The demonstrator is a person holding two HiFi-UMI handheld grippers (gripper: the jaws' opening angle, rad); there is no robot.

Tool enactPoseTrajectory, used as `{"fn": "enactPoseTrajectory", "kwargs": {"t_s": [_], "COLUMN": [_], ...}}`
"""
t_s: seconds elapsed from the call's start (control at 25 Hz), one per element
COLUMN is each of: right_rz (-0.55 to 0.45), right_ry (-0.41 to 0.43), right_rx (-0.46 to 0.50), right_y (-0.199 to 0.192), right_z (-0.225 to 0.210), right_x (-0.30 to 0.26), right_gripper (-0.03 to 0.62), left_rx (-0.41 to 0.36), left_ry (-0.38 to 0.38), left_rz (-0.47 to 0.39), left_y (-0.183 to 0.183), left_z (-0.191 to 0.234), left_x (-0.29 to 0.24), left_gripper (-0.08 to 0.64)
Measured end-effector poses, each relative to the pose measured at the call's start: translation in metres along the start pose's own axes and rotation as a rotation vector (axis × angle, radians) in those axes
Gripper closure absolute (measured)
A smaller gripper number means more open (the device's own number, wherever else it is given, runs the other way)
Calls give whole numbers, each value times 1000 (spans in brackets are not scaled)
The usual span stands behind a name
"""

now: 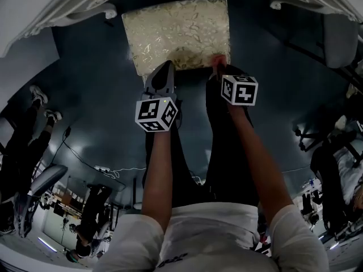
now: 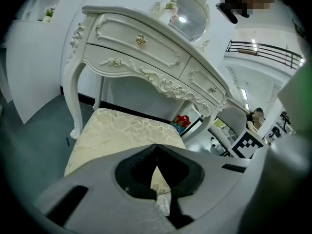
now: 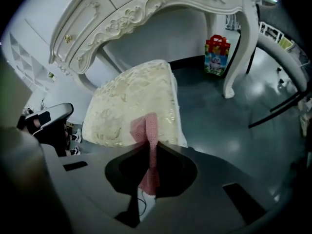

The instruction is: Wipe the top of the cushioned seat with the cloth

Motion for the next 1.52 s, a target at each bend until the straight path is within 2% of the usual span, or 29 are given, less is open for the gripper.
{"fn": "enactPoseTrajectory", "kwargs": {"t_s": [0.24,0.48,0.72,0.8,0.92,1.0,1.08,1.28,1.36,1.52], "right_rz": [-12,4,-157,-233,-373,-442,-498,-612,-652,-734], "right_ry": [-37,-42,56,100,144,160,180,213,224,229], "right_rx": [-53,-75,72,87,95,137,218,464,504,522], "right_y": [4,21,86,113,164,183,195,197,202,224], "right_z": [-46,-59,-5,18,60,93,124,175,192,213], "right_x": [2,7,116,163,254,312,358,431,449,482], "right_gripper": [568,568,568,568,568,568,568,568,568,568], "left_rx": [-15,-38,-87,-103,-164,-196,-207,-258,-287,-320], "left_ry": [-16,-26,-53,-72,-124,-156,-180,-252,-270,-279], "left_rz": [5,23,-7,-50,-146,-207,-265,-366,-385,-415], "left_y": [-2,13,89,133,221,272,308,345,354,373], "left_z": [-26,-39,-62,-71,-99,-118,-133,-173,-178,-183], "left_x": [-16,-9,36,55,95,130,158,211,228,248], "left_gripper": [548,548,548,548,548,548,548,548,548,548]}}
Point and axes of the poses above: the fingertips, and each gripper's own axes: x backward along the fingers, z to its left, y out of its top, the point moved 5 cm from there along x, backward along the fingers, and after that the axes turned 3 degrees about -x, right-handed, at the moved point
